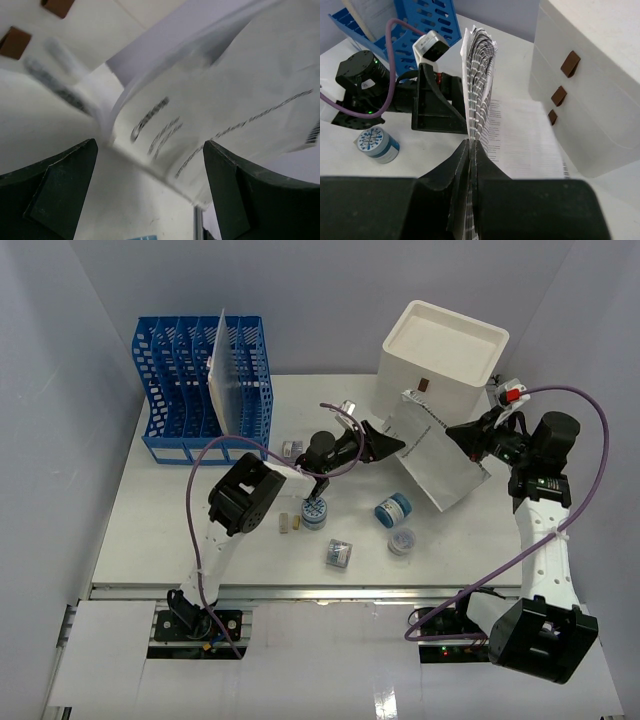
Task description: Organize the desk
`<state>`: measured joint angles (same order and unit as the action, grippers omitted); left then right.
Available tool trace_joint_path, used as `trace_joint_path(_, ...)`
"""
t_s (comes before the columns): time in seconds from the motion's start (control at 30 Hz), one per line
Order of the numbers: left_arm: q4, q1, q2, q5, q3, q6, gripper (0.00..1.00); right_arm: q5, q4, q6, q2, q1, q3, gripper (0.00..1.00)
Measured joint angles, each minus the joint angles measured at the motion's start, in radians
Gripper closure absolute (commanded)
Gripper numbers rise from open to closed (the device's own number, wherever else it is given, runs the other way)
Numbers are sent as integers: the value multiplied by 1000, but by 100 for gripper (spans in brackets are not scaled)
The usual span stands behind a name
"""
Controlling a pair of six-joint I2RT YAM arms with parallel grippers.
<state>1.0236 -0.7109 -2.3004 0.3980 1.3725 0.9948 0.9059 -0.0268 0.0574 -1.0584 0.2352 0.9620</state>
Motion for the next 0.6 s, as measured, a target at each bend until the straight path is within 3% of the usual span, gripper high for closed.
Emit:
trace_joint_path(0.17, 137, 0, -58, 41, 56, 67, 6, 30, 18, -35, 9, 0, -62, 92)
trace_joint_path(0.33, 219, 1, -95, 69, 93, 126, 22, 43, 46, -75, 13, 0, -109, 92)
trace_joint_path(0.6, 243, 9, -120, 110, 121, 176, 91, 35, 76, -76, 17, 1, -150, 92)
